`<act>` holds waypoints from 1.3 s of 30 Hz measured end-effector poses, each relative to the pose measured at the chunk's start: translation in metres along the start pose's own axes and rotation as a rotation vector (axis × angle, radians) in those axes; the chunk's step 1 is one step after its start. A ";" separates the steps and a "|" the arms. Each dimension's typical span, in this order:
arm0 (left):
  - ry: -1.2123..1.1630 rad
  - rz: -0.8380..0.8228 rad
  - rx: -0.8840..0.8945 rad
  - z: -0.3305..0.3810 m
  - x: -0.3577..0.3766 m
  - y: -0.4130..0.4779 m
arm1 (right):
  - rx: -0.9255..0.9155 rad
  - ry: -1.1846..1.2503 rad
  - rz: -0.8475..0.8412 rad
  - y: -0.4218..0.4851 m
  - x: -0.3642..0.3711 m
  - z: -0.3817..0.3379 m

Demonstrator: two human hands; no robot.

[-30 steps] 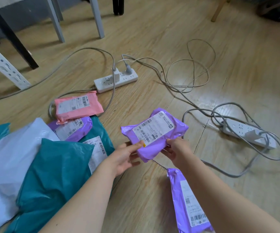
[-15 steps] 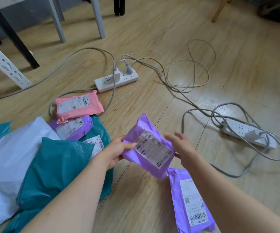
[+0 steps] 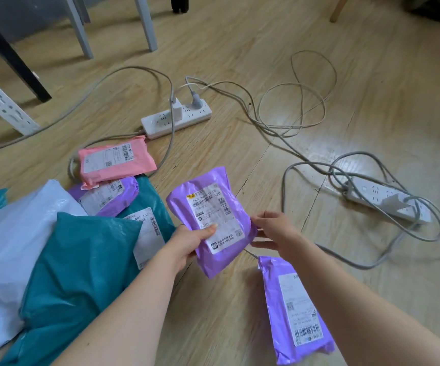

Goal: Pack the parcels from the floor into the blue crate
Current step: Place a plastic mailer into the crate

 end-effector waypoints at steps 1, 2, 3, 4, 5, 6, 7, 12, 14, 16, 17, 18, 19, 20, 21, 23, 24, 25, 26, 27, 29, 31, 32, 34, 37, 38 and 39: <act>0.046 0.003 -0.005 -0.001 0.000 0.002 | -0.045 -0.172 0.043 0.002 -0.010 0.005; 0.075 -0.004 -0.012 -0.003 0.000 0.004 | -0.110 -0.428 0.042 0.002 -0.021 0.008; 0.090 -0.010 -0.015 -0.006 0.000 0.006 | -0.160 -0.685 -0.028 0.001 -0.026 0.013; 0.096 -0.006 -0.018 -0.008 0.000 0.007 | -0.190 -0.898 -0.137 -0.001 -0.028 0.020; 0.094 0.004 -0.018 -0.010 -0.001 0.008 | -0.208 -1.040 -0.248 -0.004 -0.028 0.029; 0.091 0.019 -0.017 -0.013 -0.001 0.009 | -0.210 -1.113 -0.333 -0.007 -0.027 0.039; 0.091 0.032 -0.016 -0.016 -0.002 0.011 | -0.199 -1.143 -0.384 -0.011 -0.025 0.048; 0.161 0.029 -0.068 -0.030 -0.003 0.016 | -0.169 -1.325 -0.365 -0.015 -0.020 0.080; 0.171 0.022 -0.074 -0.032 -0.006 0.017 | -0.204 -1.400 -0.306 -0.015 -0.020 0.078; 0.162 0.025 -0.079 -0.033 -0.010 0.018 | -0.214 -1.431 -0.289 -0.013 -0.020 0.072; 0.159 0.029 -0.083 -0.033 -0.012 0.020 | -0.203 -1.439 -0.292 -0.012 -0.021 0.067; 0.154 0.031 -0.088 -0.032 -0.014 0.020 | -0.187 -1.444 -0.296 -0.011 -0.022 0.062; 0.154 0.029 -0.089 -0.032 -0.016 0.021 | -0.170 -1.448 -0.300 -0.009 -0.023 0.056; 0.154 0.027 -0.088 -0.029 -0.017 0.021 | -0.149 -1.457 -0.304 -0.006 -0.026 0.049; 0.161 0.026 -0.084 -0.027 -0.018 0.021 | -0.123 -1.473 -0.311 -0.003 -0.028 0.042; 0.189 0.024 -0.075 -0.018 -0.019 0.017 | -0.083 -1.518 -0.333 0.002 -0.032 0.025; 0.206 0.024 -0.070 -0.012 -0.020 0.013 | -0.066 -1.530 -0.340 0.004 -0.033 0.016; 0.220 0.026 -0.061 -0.005 -0.022 0.009 | -0.053 -1.529 -0.337 0.005 -0.034 0.006; 0.226 0.033 -0.048 0.003 -0.024 0.004 | -0.043 -1.522 -0.323 0.005 -0.035 -0.005; 0.218 0.045 -0.035 0.010 -0.027 -0.003 | -0.036 -1.512 -0.300 0.002 -0.036 -0.017; 0.189 0.073 -0.023 0.025 -0.035 -0.024 | -0.026 -1.479 -0.227 -0.009 -0.038 -0.046; 0.139 0.093 -0.023 0.039 -0.046 -0.058 | -0.020 -1.429 -0.147 -0.026 -0.040 -0.077; 0.109 0.100 -0.016 0.047 -0.051 -0.078 | -0.019 -1.395 -0.118 -0.038 -0.039 -0.093; 0.059 0.132 -0.002 0.062 -0.064 -0.118 | -0.006 -1.294 -0.057 -0.060 -0.039 -0.125; -0.027 0.176 -0.012 0.080 -0.084 -0.186 | 0.054 -1.018 -0.001 -0.091 -0.034 -0.165; -0.052 0.179 -0.015 0.085 -0.089 -0.210 | 0.059 -0.917 0.010 -0.102 -0.031 -0.181; -0.071 0.179 -0.018 0.089 -0.093 -0.235 | 0.061 -0.825 0.023 -0.115 -0.026 -0.197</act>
Point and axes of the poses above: each hand's wrist, its own y-axis towards the middle knuckle, its own x-axis out of the palm, z = x × y, the point moved 4 cm from there along y, towards the middle knuckle, and after that the axes turned 15 degrees about -x, right-handed, at the moved point
